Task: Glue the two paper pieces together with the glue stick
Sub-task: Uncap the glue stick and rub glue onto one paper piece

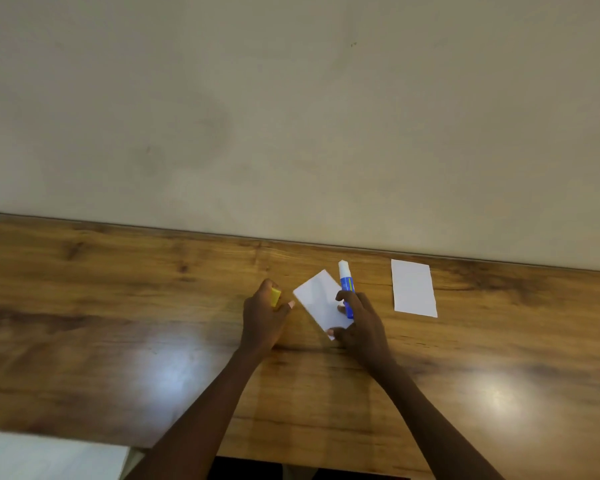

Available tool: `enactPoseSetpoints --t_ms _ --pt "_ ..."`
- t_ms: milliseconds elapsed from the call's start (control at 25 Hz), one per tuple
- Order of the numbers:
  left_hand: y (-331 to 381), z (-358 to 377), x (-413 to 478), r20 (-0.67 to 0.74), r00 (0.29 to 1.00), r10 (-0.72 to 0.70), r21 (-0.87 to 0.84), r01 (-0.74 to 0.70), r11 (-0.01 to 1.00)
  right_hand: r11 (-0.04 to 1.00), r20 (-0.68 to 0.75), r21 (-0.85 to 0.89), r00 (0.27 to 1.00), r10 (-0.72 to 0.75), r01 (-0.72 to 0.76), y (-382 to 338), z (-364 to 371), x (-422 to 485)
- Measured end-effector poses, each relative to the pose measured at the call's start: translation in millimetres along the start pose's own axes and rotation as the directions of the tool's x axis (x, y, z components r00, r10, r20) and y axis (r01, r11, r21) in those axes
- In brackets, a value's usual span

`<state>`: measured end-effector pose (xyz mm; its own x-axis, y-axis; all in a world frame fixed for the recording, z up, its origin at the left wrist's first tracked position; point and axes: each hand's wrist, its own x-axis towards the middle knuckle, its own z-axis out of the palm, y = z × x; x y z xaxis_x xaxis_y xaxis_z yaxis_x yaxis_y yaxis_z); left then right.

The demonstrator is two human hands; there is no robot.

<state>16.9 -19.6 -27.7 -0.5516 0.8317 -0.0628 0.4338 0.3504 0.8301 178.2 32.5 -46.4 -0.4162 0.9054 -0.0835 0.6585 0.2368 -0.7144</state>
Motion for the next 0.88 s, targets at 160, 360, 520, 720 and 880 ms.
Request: enactPoseSetpoints --t_ms 160,360,520,720,880 --pt "-14.1 2.2 -7.3 -0.096 0.995 -0.013 0.201 0.032 0.979 0.998 0.118 0.043 0.991 -0.061 0.056 -6.5 -2.3 -23.6" --pt "-38.1 -5.5 -11.5 -0.198 0.978 0.058 0.376 0.021 0.927 0.994 0.11 0.088 0.991 -0.081 0.071 -24.9 13.1 -19.3" --pt "-54.7 -12.2 -4.9 -0.214 0.976 0.048 0.388 0.04 0.921 0.993 0.082 0.08 0.992 -0.096 0.089 -27.4 24.1 -11.4" --pt "-63.5 -8.0 -2.0 -0.203 0.976 0.074 0.43 0.021 0.903 0.98 -0.085 0.157 0.99 -0.111 0.123 -38.1 29.2 -2.7" --pt "-63.1 -8.1 1.2 -0.217 0.972 0.095 0.379 -0.006 0.926 0.818 -0.294 0.563 0.953 0.069 0.115 -55.7 32.7 6.0"
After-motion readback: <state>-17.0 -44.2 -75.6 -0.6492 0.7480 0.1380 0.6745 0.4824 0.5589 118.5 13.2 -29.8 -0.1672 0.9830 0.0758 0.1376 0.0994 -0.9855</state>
